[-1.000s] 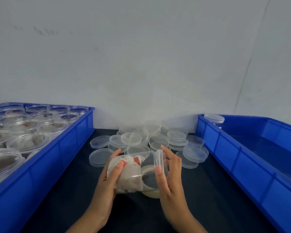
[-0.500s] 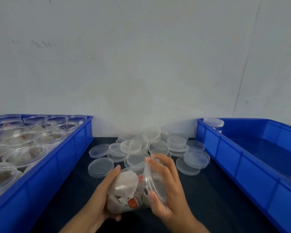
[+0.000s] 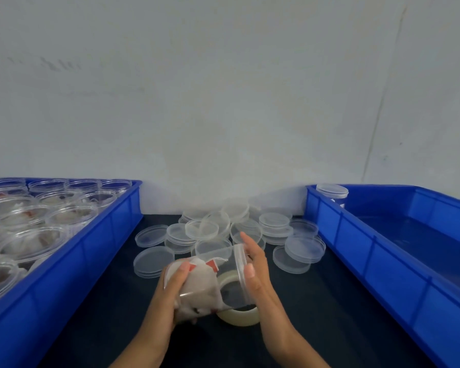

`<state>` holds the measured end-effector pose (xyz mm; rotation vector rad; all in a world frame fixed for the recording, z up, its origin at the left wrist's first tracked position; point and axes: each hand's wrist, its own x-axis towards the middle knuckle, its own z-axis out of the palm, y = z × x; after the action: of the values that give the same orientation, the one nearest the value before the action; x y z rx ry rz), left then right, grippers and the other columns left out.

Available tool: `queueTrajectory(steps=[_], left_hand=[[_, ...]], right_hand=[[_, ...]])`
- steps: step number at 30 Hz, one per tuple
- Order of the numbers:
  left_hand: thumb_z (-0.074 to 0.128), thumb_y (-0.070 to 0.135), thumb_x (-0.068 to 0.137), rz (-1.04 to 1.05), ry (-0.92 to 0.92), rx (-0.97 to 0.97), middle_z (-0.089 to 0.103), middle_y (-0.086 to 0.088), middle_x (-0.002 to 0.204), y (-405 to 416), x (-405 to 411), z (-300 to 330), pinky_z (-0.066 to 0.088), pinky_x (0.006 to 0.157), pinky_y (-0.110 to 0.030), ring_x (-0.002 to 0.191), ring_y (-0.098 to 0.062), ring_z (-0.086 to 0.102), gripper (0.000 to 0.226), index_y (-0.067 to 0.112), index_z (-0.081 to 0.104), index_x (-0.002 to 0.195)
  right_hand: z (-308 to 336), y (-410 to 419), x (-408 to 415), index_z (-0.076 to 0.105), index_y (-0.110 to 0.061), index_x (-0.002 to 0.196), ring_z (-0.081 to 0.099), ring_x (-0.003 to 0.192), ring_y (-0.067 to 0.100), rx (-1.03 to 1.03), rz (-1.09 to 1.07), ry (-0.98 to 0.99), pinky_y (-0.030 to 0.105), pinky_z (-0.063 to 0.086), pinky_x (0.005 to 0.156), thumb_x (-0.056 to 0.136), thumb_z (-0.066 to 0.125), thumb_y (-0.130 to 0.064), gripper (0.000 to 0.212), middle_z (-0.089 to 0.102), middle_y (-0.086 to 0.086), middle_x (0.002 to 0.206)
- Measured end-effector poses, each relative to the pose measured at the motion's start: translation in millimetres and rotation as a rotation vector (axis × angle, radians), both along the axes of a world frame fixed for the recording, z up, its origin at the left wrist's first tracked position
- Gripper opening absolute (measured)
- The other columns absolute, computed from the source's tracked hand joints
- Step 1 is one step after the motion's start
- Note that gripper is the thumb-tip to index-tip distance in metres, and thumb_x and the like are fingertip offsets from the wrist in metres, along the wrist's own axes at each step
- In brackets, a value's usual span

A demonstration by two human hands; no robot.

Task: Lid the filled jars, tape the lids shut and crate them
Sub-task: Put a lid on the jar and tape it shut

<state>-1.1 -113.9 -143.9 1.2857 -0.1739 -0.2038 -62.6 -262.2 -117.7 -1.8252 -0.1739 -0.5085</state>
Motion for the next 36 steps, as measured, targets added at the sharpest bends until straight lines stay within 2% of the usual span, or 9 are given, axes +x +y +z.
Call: queueTrajectory(steps=[2,5,10,17,20,26,31,34,36], left_hand=[[0.057,0.054,0.072,-0.049,-0.001,0.005,0.068,-0.022,0.101,1.6,-0.6,-0.6,0.049,0.043,-0.029,0.063,-0.030,0.068,0.051,0.028,0.057,0.116],[0.068,0.054,0.074,-0.002,-0.011,0.011,0.068,-0.019,0.098,2.6,-4.8,-2.7,0.051,0.045,-0.028,0.064,-0.023,0.068,0.048,0.028,0.056,0.113],[0.057,0.048,0.083,0.089,-0.100,0.057,0.061,-0.004,0.107,1.8,-7.5,1.3,0.052,0.049,-0.021,0.085,-0.021,0.066,0.020,0.041,0.054,0.101],[0.067,0.057,0.074,-0.101,-0.080,-0.002,0.065,-0.008,0.116,3.1,-14.4,6.7,0.057,0.062,-0.035,0.095,-0.027,0.070,0.053,0.033,0.055,0.120],[0.054,0.057,0.071,-0.056,-0.124,0.032,0.064,-0.001,0.113,-0.3,-16.0,7.1,0.058,0.066,-0.035,0.096,-0.020,0.068,0.047,0.038,0.055,0.114],[0.054,0.059,0.070,0.002,-0.215,0.053,0.064,0.010,0.104,0.6,-16.4,7.5,0.055,0.060,-0.021,0.087,-0.003,0.067,0.034,0.049,0.057,0.102],[0.060,0.065,0.079,-0.069,-0.277,0.136,0.062,0.013,0.113,4.1,-10.1,6.8,0.057,0.072,-0.027,0.097,-0.004,0.066,0.022,0.059,0.055,0.099],[0.076,0.063,0.060,-0.138,-0.451,0.328,0.051,0.019,0.127,16.0,-4.2,9.6,0.056,0.077,-0.023,0.107,0.005,0.059,0.074,0.054,0.039,0.124],[0.082,0.067,0.047,-0.100,-0.659,0.668,0.042,0.030,0.131,19.8,-6.0,9.6,0.047,0.099,-0.026,0.120,0.007,0.047,0.106,0.047,0.030,0.137]], right_hand=[[-2.4,2.9,-11.1,0.029,-0.040,0.141,0.028,0.138,-0.005,0.041,0.082,0.016,0.018,0.028,0.113,0.084,0.044,-0.063,0.063,0.030,-0.023,0.148],[-13.1,-2.3,-15.7,0.033,-0.041,0.143,0.032,0.138,0.001,0.092,0.086,-0.013,0.028,0.030,0.116,0.090,0.043,-0.041,0.054,0.036,-0.015,0.149],[-10.9,-1.2,-11.8,0.036,-0.040,0.143,0.040,0.134,0.006,0.112,0.062,-0.053,0.022,0.035,0.111,0.091,0.045,-0.043,0.053,0.042,-0.024,0.144],[-11.1,-7.0,-10.9,0.030,-0.040,0.144,0.032,0.137,0.000,-0.042,-0.023,-0.077,0.034,0.034,0.112,0.090,0.040,-0.059,0.058,0.031,-0.020,0.147],[-11.2,-7.8,-5.8,0.032,-0.033,0.140,0.040,0.132,0.010,-0.047,-0.051,-0.042,0.043,0.038,0.109,0.088,0.036,-0.062,0.060,0.036,-0.010,0.140],[-8.8,-8.2,-2.4,0.034,-0.031,0.136,0.044,0.126,0.013,-0.070,-0.054,-0.056,0.044,0.039,0.107,0.090,0.031,-0.063,0.056,0.041,-0.014,0.133],[-6.5,-7.9,-5.2,0.040,-0.036,0.132,0.048,0.120,0.012,-0.037,-0.106,-0.070,0.042,0.043,0.103,0.086,0.037,-0.063,0.053,0.046,-0.006,0.129],[-4.5,-12.4,-7.8,0.044,-0.038,0.133,0.045,0.121,-0.005,-0.029,-0.137,-0.075,0.016,0.042,0.097,0.083,0.048,-0.063,0.056,0.046,-0.013,0.132],[-6.5,-12.9,-10.0,0.045,-0.039,0.135,0.044,0.119,-0.013,0.000,-0.135,-0.066,0.007,0.040,0.092,0.085,0.056,-0.059,0.055,0.046,-0.017,0.133]])
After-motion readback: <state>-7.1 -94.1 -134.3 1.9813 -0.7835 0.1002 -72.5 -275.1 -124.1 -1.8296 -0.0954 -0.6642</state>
